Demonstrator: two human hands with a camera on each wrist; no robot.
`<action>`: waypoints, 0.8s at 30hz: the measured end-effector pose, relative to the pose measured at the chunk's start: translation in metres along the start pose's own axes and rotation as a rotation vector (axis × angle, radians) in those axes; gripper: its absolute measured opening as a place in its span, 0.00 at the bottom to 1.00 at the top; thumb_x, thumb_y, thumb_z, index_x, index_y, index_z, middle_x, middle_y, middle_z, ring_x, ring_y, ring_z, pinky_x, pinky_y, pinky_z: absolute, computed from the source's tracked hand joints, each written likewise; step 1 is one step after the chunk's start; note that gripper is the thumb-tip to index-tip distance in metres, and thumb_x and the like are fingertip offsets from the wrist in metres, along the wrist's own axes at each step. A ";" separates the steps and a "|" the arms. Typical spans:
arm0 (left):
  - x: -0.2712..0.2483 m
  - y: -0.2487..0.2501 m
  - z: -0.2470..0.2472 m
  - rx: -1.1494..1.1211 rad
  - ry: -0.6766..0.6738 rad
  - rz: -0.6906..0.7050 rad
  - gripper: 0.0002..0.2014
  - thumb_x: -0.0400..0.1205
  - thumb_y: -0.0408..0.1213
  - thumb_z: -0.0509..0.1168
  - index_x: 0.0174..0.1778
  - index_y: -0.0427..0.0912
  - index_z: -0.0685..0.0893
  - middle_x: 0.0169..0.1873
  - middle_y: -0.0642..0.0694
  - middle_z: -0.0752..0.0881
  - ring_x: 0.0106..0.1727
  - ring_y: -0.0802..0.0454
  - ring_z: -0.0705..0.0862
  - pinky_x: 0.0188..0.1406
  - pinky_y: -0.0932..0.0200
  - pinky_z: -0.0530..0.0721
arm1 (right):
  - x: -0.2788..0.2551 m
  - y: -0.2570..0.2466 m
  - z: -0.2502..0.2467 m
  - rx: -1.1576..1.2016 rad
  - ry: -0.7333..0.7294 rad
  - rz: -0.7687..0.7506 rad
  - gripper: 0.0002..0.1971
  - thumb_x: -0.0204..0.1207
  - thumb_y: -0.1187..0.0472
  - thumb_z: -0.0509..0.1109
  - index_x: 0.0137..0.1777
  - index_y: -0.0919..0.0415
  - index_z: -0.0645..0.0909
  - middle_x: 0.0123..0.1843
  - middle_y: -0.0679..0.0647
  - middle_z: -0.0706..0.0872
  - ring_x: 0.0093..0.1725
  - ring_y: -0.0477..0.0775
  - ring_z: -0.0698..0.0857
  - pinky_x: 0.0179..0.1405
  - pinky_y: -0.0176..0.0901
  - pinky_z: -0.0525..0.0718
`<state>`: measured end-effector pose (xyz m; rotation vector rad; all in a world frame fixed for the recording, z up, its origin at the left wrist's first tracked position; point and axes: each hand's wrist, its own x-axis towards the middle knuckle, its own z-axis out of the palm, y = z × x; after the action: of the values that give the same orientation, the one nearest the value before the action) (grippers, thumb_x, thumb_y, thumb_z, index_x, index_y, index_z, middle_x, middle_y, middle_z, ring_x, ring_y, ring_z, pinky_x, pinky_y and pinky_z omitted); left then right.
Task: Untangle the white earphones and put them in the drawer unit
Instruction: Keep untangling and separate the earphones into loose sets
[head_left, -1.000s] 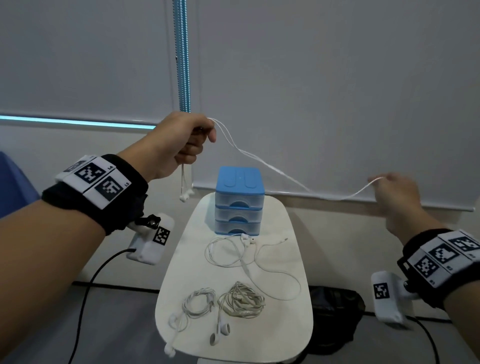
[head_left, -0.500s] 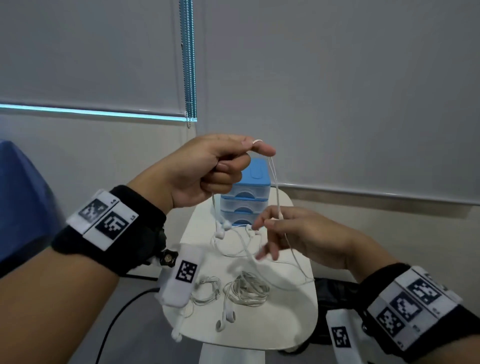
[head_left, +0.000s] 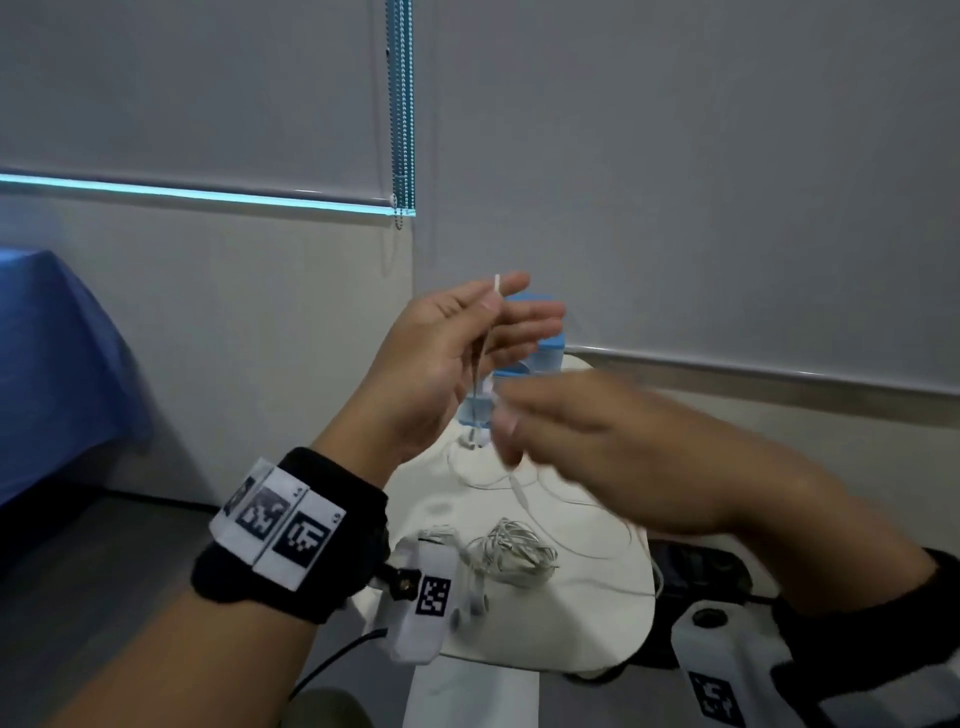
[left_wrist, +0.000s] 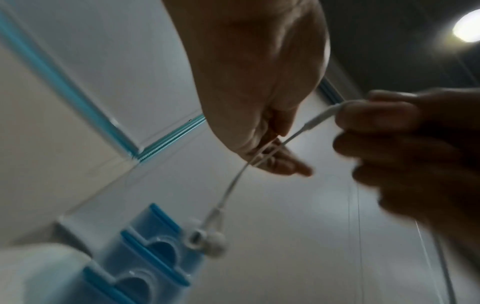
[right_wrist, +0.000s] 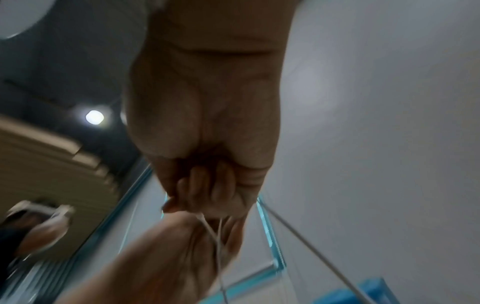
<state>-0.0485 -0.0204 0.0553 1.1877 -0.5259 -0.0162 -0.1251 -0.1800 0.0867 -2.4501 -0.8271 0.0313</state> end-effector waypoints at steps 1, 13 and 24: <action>-0.004 -0.003 0.002 0.082 -0.027 -0.001 0.15 0.94 0.32 0.54 0.69 0.33 0.83 0.51 0.35 0.93 0.48 0.48 0.93 0.47 0.62 0.89 | 0.000 0.000 -0.008 0.024 0.091 -0.020 0.16 0.91 0.57 0.61 0.40 0.54 0.80 0.35 0.33 0.81 0.36 0.36 0.78 0.37 0.30 0.71; -0.021 -0.008 0.006 -0.145 -0.095 -0.040 0.18 0.87 0.38 0.59 0.66 0.34 0.86 0.32 0.46 0.87 0.28 0.58 0.84 0.33 0.68 0.85 | 0.011 0.066 0.015 0.281 0.203 0.308 0.17 0.89 0.55 0.64 0.37 0.55 0.82 0.27 0.43 0.74 0.28 0.48 0.70 0.28 0.41 0.68; -0.022 -0.020 0.012 0.412 0.006 -0.029 0.26 0.95 0.41 0.55 0.32 0.52 0.89 0.21 0.47 0.76 0.23 0.54 0.69 0.27 0.58 0.69 | 0.012 0.026 -0.034 0.317 0.154 0.068 0.14 0.87 0.62 0.66 0.39 0.59 0.84 0.24 0.40 0.75 0.25 0.42 0.68 0.25 0.32 0.68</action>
<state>-0.0674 -0.0320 0.0328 1.5971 -0.5208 0.0746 -0.0949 -0.2074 0.1042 -2.1511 -0.6191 -0.0016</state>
